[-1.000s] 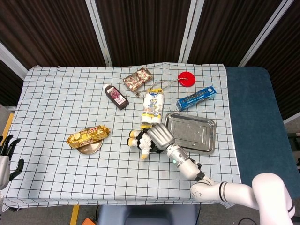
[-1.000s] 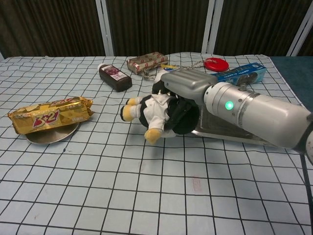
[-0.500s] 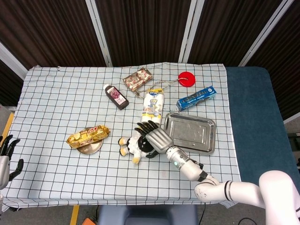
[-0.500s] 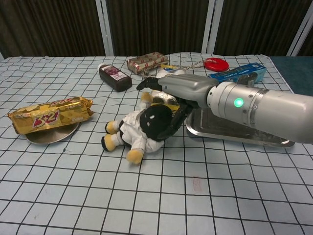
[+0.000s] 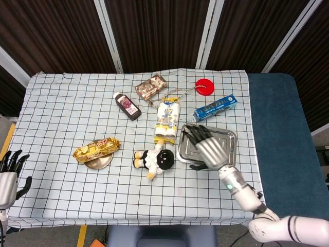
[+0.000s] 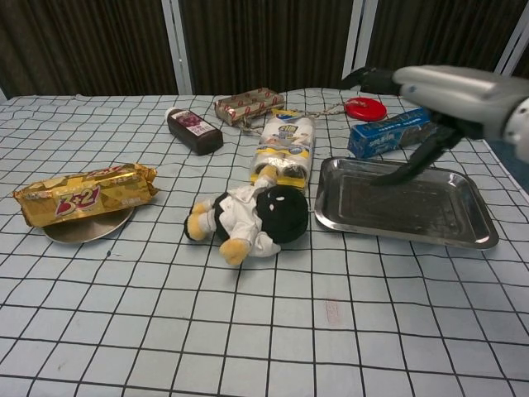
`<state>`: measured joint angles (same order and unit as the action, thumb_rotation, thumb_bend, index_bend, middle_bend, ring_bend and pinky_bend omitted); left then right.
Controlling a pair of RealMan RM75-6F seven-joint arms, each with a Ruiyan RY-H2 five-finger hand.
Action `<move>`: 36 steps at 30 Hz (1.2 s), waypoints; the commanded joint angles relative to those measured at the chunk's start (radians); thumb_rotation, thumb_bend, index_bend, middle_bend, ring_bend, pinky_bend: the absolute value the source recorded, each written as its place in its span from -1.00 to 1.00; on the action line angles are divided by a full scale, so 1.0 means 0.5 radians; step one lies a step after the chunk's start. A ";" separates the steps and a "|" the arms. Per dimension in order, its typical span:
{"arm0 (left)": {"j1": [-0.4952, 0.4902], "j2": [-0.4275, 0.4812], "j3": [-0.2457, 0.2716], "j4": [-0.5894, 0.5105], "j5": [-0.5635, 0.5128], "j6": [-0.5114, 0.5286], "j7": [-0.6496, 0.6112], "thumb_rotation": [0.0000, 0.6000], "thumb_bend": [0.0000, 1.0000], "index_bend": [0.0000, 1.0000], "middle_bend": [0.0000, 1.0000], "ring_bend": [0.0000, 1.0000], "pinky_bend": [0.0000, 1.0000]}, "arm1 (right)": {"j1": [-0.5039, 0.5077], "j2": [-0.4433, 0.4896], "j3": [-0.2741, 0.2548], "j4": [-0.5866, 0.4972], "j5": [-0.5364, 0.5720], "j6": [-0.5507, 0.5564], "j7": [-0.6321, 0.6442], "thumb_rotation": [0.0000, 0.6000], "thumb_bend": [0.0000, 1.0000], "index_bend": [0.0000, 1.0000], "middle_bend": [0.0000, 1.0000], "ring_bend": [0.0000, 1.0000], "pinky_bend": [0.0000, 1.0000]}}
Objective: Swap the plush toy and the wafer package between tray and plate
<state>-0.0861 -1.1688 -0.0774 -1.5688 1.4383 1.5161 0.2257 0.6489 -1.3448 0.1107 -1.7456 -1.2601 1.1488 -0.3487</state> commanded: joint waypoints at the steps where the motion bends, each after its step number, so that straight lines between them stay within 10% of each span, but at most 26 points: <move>1: -0.005 -0.006 0.007 0.004 0.010 -0.005 0.018 1.00 -0.13 -0.63 -0.80 -0.91 -0.55 | -0.402 0.285 -0.148 -0.068 -0.149 0.522 -0.062 1.00 -0.78 -1.00 -1.00 -1.00 -0.87; 20: -0.234 -0.024 -0.038 -0.126 -0.078 -0.361 0.199 1.00 -0.13 -0.82 -0.82 -0.93 -0.55 | -0.985 0.049 -0.067 0.682 -0.270 1.243 0.402 1.00 -0.78 -1.00 -1.00 -1.00 -0.91; 36: -0.783 -0.386 -0.260 -0.061 -0.634 -0.945 0.631 1.00 -0.14 -1.00 -1.00 -1.00 -0.78 | -1.121 0.061 -0.091 0.758 -0.545 1.352 0.707 1.00 -0.78 -1.00 -1.00 -1.00 -0.91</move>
<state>-0.4496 -1.3354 -0.1917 -1.6138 1.1511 1.0664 0.5199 0.0926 -1.3161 0.0656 -1.3675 -1.5259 1.8210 -0.0005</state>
